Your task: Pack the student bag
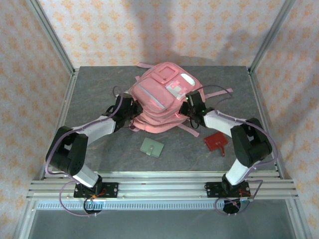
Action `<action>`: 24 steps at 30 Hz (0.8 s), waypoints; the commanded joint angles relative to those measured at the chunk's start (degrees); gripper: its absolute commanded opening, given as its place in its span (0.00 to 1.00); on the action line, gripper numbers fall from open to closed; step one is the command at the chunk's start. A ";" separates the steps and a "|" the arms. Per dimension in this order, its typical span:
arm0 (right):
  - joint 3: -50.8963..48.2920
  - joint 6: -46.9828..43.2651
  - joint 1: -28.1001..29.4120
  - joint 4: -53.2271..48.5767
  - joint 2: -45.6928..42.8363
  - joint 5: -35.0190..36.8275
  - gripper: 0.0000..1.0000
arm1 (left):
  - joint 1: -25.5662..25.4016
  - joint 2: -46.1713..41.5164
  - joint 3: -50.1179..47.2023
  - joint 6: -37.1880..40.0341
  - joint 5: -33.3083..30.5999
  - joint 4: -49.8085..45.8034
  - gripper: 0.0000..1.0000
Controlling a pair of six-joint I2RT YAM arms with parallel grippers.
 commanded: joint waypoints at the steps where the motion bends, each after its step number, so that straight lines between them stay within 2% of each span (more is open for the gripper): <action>1: 1.57 1.54 -2.20 -2.28 0.57 5.45 0.00 | 2.10 -2.63 -0.34 2.73 -5.99 -2.05 0.00; 6: -0.84 1.94 -2.20 -2.64 -1.75 4.97 0.00 | 2.10 -1.25 1.86 5.05 -6.16 -2.94 0.00; 14: -9.08 2.25 -2.21 -3.68 -10.77 7.43 0.00 | 2.10 3.49 8.90 9.90 -5.61 -4.92 0.00; 20: -13.35 3.05 -2.16 -3.09 -15.99 4.77 0.00 | 2.23 4.81 11.15 13.36 -5.93 -5.50 0.00; 24: -12.76 2.06 -2.21 -1.68 -16.72 0.96 0.00 | 2.50 5.78 12.63 14.38 -7.35 -7.19 0.00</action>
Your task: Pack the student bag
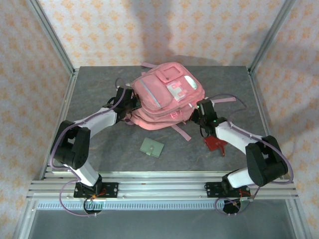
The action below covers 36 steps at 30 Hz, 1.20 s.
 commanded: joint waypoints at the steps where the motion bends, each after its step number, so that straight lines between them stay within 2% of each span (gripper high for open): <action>1: 0.82 -0.45 0.11 1.13 -1.52 -2.93 0.07 | 0.77 0.60 3.12 2.96 -3.94 -0.52 0.00; 2: 1.60 -0.48 0.09 1.50 -1.15 -4.11 0.15 | 0.88 0.39 3.13 2.96 -4.56 -0.75 0.00; 4: 3.13 -1.29 0.10 3.06 0.04 -8.61 0.25 | 0.99 -0.44 2.89 2.87 -5.16 -1.06 0.03; 7: 6.28 -1.30 0.14 4.42 2.86 -13.49 0.31 | 0.99 -2.36 1.87 2.40 -5.34 -1.26 0.28; 9: 8.69 -1.61 0.10 4.65 4.96 -15.24 0.33 | 0.99 -3.98 0.94 1.80 -5.14 -1.46 0.36; 13: 14.28 -2.31 0.18 4.29 10.08 -19.43 0.36 | 0.28 -8.40 -3.78 -1.64 -1.90 1.39 0.43; 16: 18.06 -2.77 0.27 3.48 13.65 -20.74 0.38 | -2.49 -11.09 -7.75 -4.90 -0.52 4.57 0.46; 21: 23.58 -4.39 -0.79 0.01 17.47 -12.51 0.48 | -9.61 -11.66 -10.40 -7.99 -1.21 7.81 0.47; 24: 29.81 -4.94 -2.25 -4.21 22.87 -12.15 0.46 | -12.67 -9.96 -10.36 -9.06 -1.52 9.48 0.48; 27: 34.57 -4.79 -2.44 -7.75 27.79 -12.03 0.27 | -14.27 -7.35 -9.27 -10.12 -2.49 9.30 0.47; 28: 34.69 -4.26 -2.46 -7.82 28.68 -12.93 0.24 | -14.58 -6.57 -9.02 -10.14 -2.91 9.31 0.47; 31: 31.32 -2.01 -2.29 -5.60 28.77 -15.31 0.15 | -14.83 -4.91 -8.95 -9.77 -5.21 9.44 0.45; 36: 23.66 -0.05 -0.76 -3.37 26.01 -15.92 0.13 | -14.05 -2.68 -6.96 -5.65 -11.06 6.92 0.46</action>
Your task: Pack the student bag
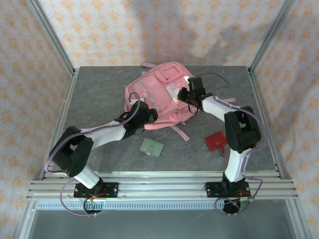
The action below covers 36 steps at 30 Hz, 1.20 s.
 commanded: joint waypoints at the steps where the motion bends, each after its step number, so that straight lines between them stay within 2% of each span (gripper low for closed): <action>1: -6.43 2.30 2.06 -4.23 -1.39 -2.23 0.13 | 1.28 1.46 3.39 3.69 -5.85 -0.73 0.46; 8: -10.31 3.06 4.75 -3.97 -6.95 -2.68 0.15 | 6.30 2.26 5.92 7.34 -6.86 -2.27 0.46; 12: -6.67 2.24 5.83 -5.66 -9.10 -1.95 0.31 | 6.91 1.07 5.83 9.03 -7.57 -3.49 0.46; 14: -4.83 2.04 5.99 -6.00 -8.92 -2.60 0.35 | 6.85 -0.04 4.87 8.48 -6.57 -3.35 0.46; 20: 1.06 1.45 6.10 -6.92 -2.97 -6.26 0.37 | 4.56 -3.89 -0.35 4.48 -4.24 0.28 0.47; 30: 11.19 1.57 6.31 -11.00 6.76 -7.84 0.37 | 2.82 -2.16 -1.97 2.87 -3.87 1.90 0.47; 32: 12.21 1.56 6.32 -11.59 8.21 -7.88 0.30 | 2.92 -1.95 -1.75 3.04 -3.97 1.75 0.47; 36: 13.50 1.76 6.32 -12.44 9.30 -8.64 0.00 | 2.72 -2.64 -1.92 2.87 -3.45 1.96 0.47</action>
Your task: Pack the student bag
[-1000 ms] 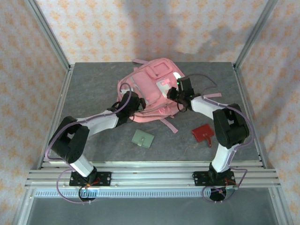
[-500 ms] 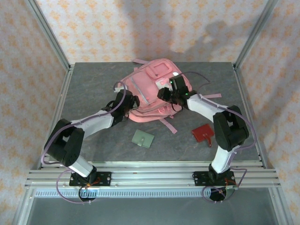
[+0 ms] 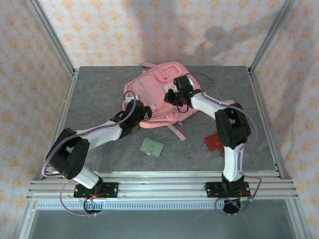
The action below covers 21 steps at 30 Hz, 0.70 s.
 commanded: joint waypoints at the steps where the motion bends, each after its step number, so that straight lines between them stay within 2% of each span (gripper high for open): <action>1: 1.48 0.13 0.22 -2.01 1.45 -0.73 0.00 | -0.24 -0.43 -0.46 -0.74 0.14 1.73 0.48; 5: 3.13 1.65 0.22 -1.15 -0.99 -2.96 0.00 | -1.07 -3.18 -1.03 -1.38 -0.46 1.12 0.48; 9: 2.73 6.70 0.22 4.47 -5.97 -5.97 0.00 | -2.86 -6.83 -3.23 -3.17 -3.01 1.82 0.49; 12: 1.54 10.77 0.30 9.35 -8.93 -7.46 0.00 | -4.64 -8.23 -4.28 -3.67 -5.85 2.86 0.59; 16: 0.83 13.19 0.83 11.75 -10.40 -7.14 0.00 | -7.41 -6.61 -2.82 -2.81 -10.52 2.96 0.66; 21: -1.37 15.26 1.95 14.42 -11.59 -6.99 0.00 | -11.59 -0.09 3.58 -2.65 -21.40 -1.06 0.79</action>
